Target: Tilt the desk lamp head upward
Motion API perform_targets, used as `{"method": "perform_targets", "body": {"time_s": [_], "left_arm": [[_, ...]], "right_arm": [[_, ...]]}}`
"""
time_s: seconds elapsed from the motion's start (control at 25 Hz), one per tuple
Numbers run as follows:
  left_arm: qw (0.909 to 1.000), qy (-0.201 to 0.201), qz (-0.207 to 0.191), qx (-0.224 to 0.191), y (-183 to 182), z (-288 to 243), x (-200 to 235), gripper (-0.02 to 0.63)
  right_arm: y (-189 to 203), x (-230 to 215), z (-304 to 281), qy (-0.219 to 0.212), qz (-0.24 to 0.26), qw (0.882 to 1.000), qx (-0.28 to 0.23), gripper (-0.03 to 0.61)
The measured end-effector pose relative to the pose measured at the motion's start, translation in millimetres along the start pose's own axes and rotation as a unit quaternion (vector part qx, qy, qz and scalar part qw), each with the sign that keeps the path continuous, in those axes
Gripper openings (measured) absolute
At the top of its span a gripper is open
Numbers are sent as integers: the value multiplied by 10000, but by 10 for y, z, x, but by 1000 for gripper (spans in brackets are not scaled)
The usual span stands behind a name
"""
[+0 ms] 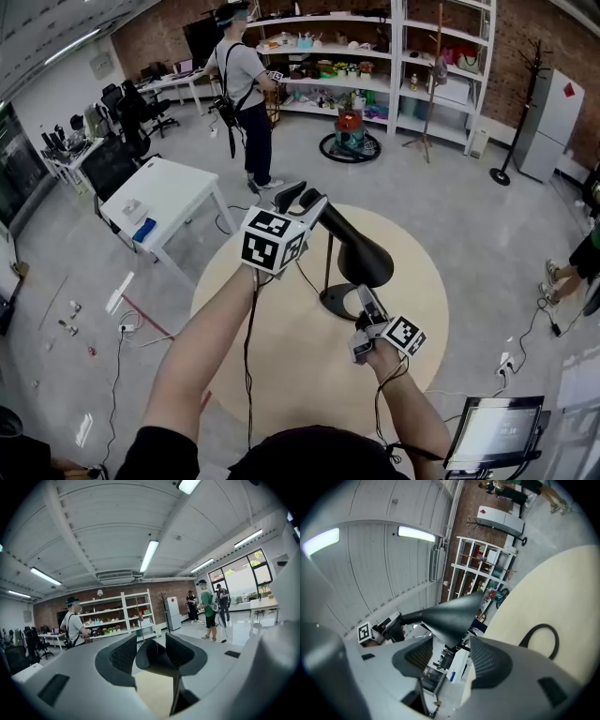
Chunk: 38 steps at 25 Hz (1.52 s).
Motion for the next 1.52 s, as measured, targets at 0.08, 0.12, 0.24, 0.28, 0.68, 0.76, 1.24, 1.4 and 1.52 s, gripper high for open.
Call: {"method": "perform_targets", "body": {"time_s": [0.08, 0.12, 0.24, 0.28, 0.68, 0.76, 1.24, 1.4, 1.52], "left_arm": [[10000, 55, 67, -23, -9, -20, -15, 192], [9999, 90, 106, -34, -7, -25, -22, 192], [9990, 213, 364, -115, 13, -20, -16, 192], [9986, 249, 446, -143, 22, -18, -10, 192], [9954, 275, 829, -397, 86, 14, 7, 192], [9952, 263, 847, -412, 87, 2, 12, 192], [9919, 169, 1132, -557, 157, 27, 36, 192], [9881, 237, 1411, -568, 199, 21, 76, 192], [9847, 247, 1612, -613, 243, -6, 109, 192]], "right_arm": [[-40, -6, 6, 12, 16, 10000, -61, 236], [-62, -14, 8, 23, 10, 9999, -106, 236], [-116, -43, 18, 27, -67, 9996, -262, 236], [-132, -49, 20, -2, -100, 9994, -319, 236], [-190, -119, 30, -150, -262, 9987, -412, 152], [-202, -122, 24, -159, -243, 9987, -412, 149], [-310, -89, 140, 61, 42, 9991, -417, 140], [-411, -18, 182, -53, 176, 9985, -510, 133], [-491, 4, 206, -3, 319, 9982, -507, 130]]}}
Point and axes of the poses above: the fingertips, and each gripper's own axes: z backward along the fingers, x to its left, y out of its underside, the point moved 4 cm from there along z, backward along the fingers, and after that the axes turned 10 degrees about x, right-handed, at the moved point
